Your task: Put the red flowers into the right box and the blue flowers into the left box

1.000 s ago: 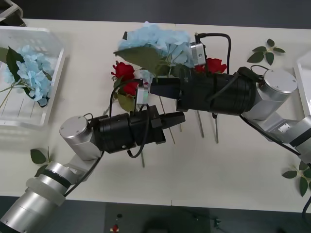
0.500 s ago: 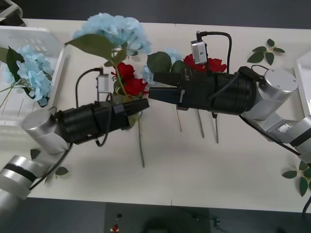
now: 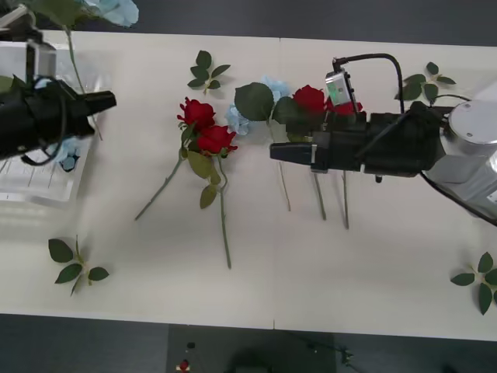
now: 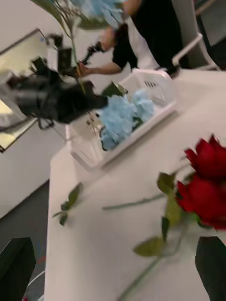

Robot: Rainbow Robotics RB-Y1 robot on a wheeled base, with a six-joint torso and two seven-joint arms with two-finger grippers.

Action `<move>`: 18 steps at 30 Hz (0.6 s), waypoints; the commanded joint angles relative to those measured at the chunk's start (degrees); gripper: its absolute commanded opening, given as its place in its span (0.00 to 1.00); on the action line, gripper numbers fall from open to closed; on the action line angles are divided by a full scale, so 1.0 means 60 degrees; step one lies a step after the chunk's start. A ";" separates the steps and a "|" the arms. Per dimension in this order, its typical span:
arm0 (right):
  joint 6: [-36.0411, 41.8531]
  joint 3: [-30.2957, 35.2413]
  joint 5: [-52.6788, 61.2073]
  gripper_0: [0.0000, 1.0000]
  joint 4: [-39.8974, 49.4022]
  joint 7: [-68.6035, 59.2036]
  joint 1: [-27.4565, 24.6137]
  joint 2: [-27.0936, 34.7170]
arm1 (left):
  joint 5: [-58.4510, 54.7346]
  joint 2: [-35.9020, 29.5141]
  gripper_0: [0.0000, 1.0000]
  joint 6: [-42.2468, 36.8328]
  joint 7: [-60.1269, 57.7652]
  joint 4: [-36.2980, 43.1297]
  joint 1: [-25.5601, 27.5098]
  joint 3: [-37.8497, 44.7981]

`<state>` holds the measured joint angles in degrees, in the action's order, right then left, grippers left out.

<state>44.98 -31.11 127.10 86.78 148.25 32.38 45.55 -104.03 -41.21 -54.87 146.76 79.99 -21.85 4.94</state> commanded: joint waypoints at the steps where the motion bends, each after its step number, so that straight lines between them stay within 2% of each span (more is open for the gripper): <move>1: -0.0495 -0.1173 0.0012 1.00 0.0346 -0.2355 0.1034 0.1476 | 0.1064 -0.1027 0.00 0.0048 -0.2882 0.0130 -0.0328 0.0553; 4: -0.0964 -0.2154 0.0012 1.00 0.0331 -0.4538 0.1679 0.2311 | 0.2221 -0.1555 0.00 0.0033 -0.3732 0.0130 -0.0299 0.1271; 9: -0.1696 -0.3590 -0.0002 1.00 0.0243 -0.8449 0.2690 0.3131 | 0.3510 -0.1906 0.00 0.0019 -0.3908 0.0130 0.0038 0.2721; 15: -0.2751 -0.5348 -0.0002 1.00 -0.0753 -1.1203 0.3964 0.3131 | 0.4579 -0.1906 0.00 0.0019 -0.4025 0.0130 0.0785 0.3864; 18: -0.3366 -0.6124 -0.0076 1.00 -0.1295 -1.1818 0.4535 0.2897 | 0.4960 -0.1906 0.00 0.0019 -0.4010 0.0145 0.1093 0.4084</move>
<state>26.05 -65.75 126.90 81.31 83.37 55.61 64.40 -75.70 -51.04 -54.90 123.71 79.98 -16.74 29.19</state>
